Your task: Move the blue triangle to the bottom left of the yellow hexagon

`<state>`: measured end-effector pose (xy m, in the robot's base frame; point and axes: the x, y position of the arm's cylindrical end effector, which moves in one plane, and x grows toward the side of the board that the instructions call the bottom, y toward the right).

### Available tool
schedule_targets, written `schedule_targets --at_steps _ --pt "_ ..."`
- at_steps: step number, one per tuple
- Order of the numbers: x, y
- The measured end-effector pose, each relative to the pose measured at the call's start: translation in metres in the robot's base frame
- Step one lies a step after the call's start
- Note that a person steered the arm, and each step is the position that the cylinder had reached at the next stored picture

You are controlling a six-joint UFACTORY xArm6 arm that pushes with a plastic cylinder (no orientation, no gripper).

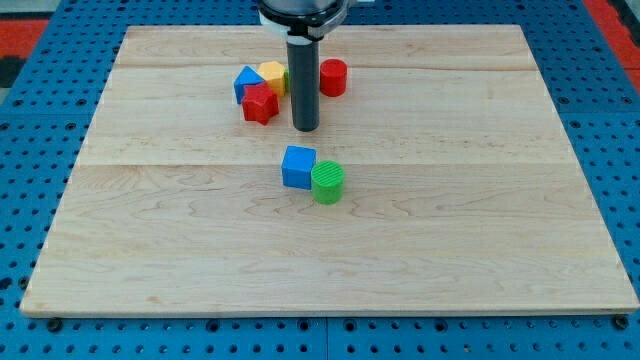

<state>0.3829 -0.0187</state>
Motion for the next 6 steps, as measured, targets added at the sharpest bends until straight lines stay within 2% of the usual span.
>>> schedule_targets --at_steps 2,3,6 --pt "0.001 -0.023" --pt "0.021 -0.044" --pt "0.022 -0.16"
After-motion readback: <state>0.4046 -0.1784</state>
